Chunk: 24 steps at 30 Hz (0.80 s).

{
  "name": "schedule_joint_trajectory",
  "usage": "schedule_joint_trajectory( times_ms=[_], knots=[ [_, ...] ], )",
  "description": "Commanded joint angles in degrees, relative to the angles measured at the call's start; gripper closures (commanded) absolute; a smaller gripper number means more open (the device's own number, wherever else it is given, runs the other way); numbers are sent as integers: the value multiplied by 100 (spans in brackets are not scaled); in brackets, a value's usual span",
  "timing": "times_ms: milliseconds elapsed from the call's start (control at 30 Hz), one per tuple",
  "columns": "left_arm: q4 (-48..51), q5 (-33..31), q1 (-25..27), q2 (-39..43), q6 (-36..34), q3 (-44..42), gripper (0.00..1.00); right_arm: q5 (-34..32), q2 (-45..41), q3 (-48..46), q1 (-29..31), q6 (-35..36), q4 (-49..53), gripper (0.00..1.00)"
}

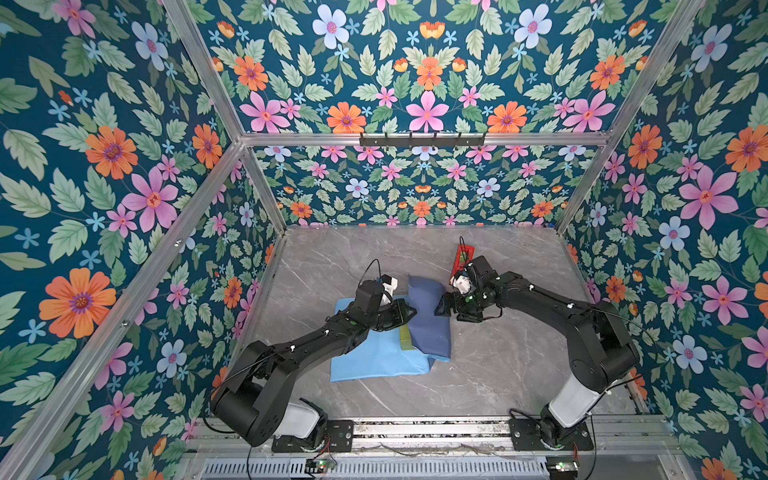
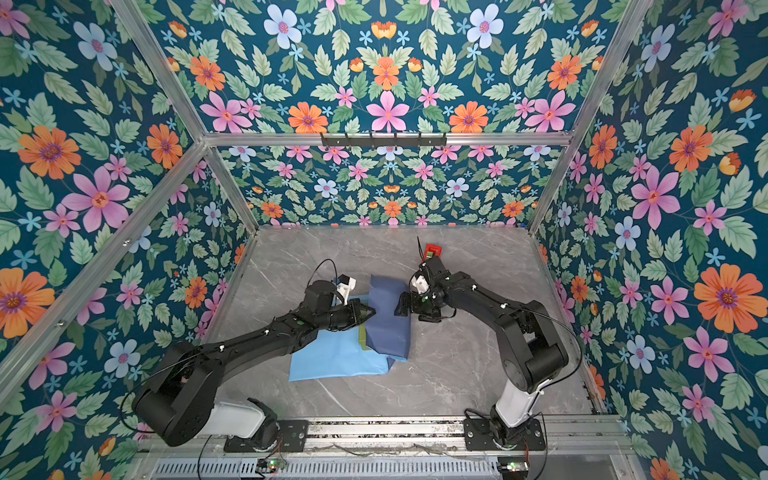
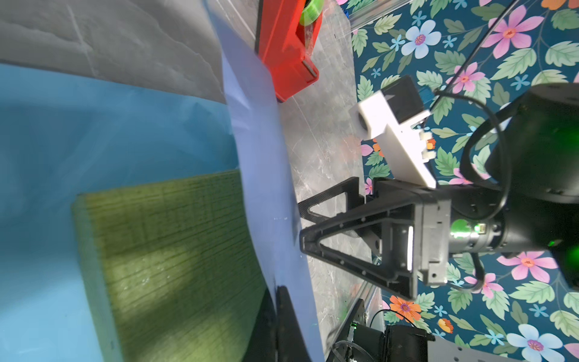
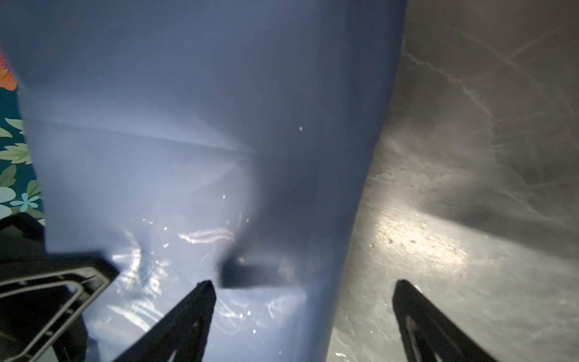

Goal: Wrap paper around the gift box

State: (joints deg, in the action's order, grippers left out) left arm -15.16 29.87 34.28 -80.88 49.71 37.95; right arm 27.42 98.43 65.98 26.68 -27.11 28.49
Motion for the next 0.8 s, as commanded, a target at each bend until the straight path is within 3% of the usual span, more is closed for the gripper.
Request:
schedule_joint_trajectory(
  times_ms=[0,767],
  knots=[
    [-176,-63,1,2,-55,-47,100,78,91,77,-1,135,130,10],
    [136,-367,-25,4,-383,-201,100,285,150,214,6,154,157,11]
  ],
)
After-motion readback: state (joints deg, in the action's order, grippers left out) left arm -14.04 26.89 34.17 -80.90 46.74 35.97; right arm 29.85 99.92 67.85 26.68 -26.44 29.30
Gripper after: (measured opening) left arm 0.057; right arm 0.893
